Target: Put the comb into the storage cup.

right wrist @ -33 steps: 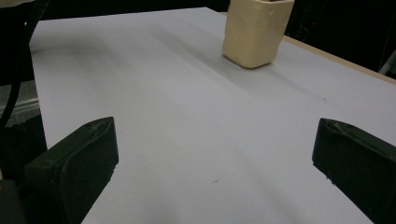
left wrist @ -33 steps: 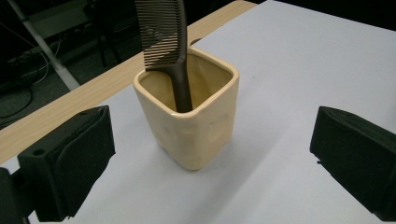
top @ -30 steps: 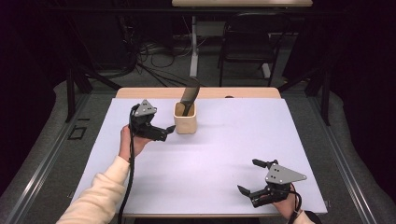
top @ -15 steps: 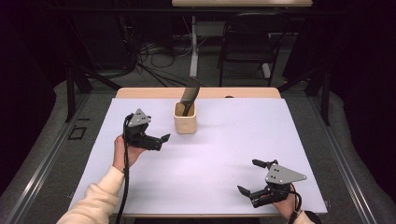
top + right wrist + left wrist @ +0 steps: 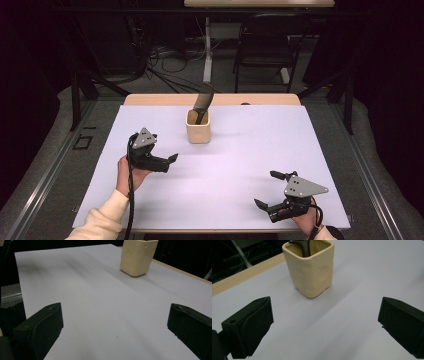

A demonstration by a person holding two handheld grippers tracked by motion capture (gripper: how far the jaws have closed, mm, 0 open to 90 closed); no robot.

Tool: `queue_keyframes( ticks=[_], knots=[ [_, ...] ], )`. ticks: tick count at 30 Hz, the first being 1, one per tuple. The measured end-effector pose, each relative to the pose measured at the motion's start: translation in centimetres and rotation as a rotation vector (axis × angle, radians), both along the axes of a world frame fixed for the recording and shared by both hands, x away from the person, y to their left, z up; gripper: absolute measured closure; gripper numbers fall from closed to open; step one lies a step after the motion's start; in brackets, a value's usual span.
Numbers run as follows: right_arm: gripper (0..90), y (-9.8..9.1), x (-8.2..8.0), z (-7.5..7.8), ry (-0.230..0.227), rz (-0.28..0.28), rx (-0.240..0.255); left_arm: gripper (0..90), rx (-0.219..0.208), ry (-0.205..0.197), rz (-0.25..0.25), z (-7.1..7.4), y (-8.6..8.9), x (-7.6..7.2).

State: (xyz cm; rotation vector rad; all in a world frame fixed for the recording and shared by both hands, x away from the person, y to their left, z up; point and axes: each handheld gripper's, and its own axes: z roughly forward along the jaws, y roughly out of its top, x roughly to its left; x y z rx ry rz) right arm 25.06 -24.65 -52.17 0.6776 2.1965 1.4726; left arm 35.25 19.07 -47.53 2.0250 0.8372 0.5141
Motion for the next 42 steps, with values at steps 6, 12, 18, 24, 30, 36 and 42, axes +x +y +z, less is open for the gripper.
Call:
queue_keyframes(
  ticks=[6, 12, 18, 24, 30, 36, 42],
  knots=[
    [0.0, 0.0, 0.0, 0.0, -0.001, -0.001, -0.001, 0.0, -0.008, 0.002, 0.014, -0.8, 0.5, -1.2],
    [0.0, 0.1, 0.0, 0.0, -0.002, -0.002, -0.003, 0.0, -0.009, 0.013, 0.024, -1.6, 1.1, -2.4],
    [0.0, 0.1, 0.0, 0.0, 0.0, -0.002, -0.003, 0.0, -0.019, 0.011, 0.034, -1.7, 1.8, -3.1],
    [0.0, 0.1, 0.0, 0.0, 0.001, -0.001, -0.002, 0.0, -0.014, 0.013, 0.036, -1.7, 2.1, -3.7],
    [0.0, 0.1, 0.0, 0.0, 0.001, -0.001, -0.002, 0.0, -0.016, 0.007, 0.047, -2.1, 2.3, -4.7],
    [0.0, 0.1, 0.0, 0.0, 0.001, -0.001, -0.002, 0.0, -0.028, 0.017, 0.059, -2.7, 2.6, -5.7],
    [0.0, 0.1, 0.0, 0.0, 0.001, 0.0, -0.003, 0.0, -0.035, 0.014, 0.078, -3.1, 3.0, -6.6]
  ],
)
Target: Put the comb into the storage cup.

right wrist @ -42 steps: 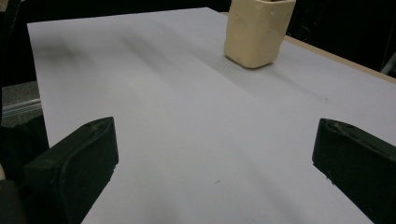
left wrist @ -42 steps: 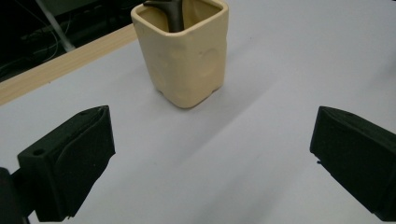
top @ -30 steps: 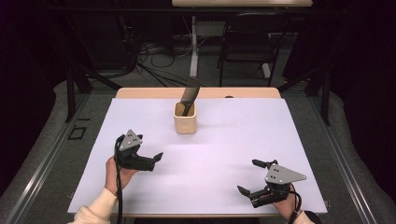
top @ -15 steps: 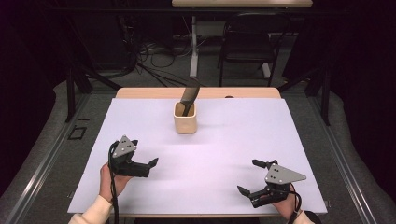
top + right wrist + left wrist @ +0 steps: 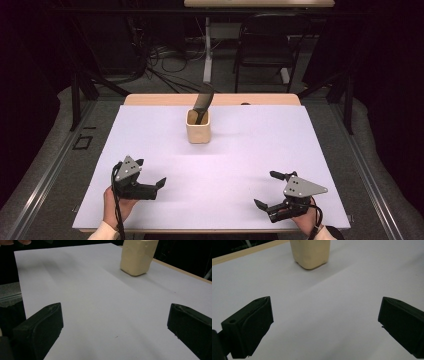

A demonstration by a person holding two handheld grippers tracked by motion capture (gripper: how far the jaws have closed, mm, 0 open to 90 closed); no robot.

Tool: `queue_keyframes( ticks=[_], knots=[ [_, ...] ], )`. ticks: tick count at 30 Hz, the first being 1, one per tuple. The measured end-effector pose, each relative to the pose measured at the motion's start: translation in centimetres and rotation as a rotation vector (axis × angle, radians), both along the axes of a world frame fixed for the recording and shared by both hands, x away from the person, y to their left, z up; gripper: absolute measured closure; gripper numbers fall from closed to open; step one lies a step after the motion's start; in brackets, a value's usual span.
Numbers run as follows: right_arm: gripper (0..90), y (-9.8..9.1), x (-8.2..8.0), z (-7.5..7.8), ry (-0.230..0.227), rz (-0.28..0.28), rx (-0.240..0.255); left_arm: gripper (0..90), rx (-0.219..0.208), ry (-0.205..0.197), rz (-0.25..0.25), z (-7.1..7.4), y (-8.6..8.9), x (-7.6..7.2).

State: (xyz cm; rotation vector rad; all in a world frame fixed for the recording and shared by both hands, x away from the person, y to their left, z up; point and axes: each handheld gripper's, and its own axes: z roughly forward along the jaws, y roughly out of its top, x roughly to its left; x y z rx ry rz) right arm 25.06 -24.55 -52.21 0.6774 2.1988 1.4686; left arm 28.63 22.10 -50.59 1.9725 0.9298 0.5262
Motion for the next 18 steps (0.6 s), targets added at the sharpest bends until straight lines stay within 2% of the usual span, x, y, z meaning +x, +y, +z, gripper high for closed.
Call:
queue_keyframes(
  ticks=[16, 18],
  knots=[
    [0.0, 0.0, -0.1, 0.0, -0.003, 0.002, -0.002, 0.0, 0.001, -0.016, 0.003, -0.7, 0.2, -2.0],
    [0.0, 0.0, 0.0, 0.0, -0.005, 0.005, -0.003, 0.0, 0.004, -0.031, 0.012, -0.9, 0.3, -2.3]
  ],
)
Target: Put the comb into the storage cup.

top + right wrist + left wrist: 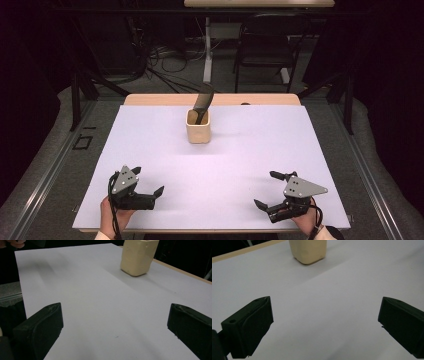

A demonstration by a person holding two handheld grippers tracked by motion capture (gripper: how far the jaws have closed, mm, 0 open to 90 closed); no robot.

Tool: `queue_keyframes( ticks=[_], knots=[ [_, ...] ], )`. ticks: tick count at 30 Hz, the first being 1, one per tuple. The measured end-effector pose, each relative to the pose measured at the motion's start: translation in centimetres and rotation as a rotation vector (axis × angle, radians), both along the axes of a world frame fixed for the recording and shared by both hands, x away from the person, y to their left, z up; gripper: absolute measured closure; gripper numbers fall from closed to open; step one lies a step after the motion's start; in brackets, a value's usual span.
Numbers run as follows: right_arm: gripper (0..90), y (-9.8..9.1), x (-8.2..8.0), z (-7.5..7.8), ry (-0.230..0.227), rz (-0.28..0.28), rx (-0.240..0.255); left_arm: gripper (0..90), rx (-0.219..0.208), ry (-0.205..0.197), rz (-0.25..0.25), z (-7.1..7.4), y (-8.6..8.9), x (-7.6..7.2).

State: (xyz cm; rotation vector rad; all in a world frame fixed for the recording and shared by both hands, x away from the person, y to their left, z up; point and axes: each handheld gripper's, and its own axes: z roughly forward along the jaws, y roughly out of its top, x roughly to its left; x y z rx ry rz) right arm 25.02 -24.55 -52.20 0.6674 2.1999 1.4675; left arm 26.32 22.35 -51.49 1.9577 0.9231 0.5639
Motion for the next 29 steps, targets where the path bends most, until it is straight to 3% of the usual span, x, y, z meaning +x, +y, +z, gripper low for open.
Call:
queue_keyframes(
  ticks=[12, 17, 21, 23, 29],
  knots=[
    [0.0, 0.0, 0.0, 0.0, -0.002, 0.006, -0.005, 0.0, 0.005, -0.012, 0.0, -1.1, 0.1, -0.9],
    [0.0, 0.1, 0.0, -0.1, -0.001, 0.01, -0.004, 0.0, 0.029, -0.023, -0.015, -1.4, 0.0, -1.0],
    [0.0, 0.1, -0.1, 0.0, 0.0, 0.008, -0.008, 0.0, 0.027, -0.003, -0.021, -1.6, 0.2, -0.8],
    [0.0, 0.1, -0.1, 0.0, -0.001, 0.008, -0.009, 0.0, 0.041, -0.001, -0.023, -1.7, 0.1, -0.7],
    [0.0, 0.0, -0.1, -0.1, -0.005, 0.006, -0.012, 0.0, 0.032, 0.0, -0.021, -1.6, 0.2, -0.5]
  ],
)
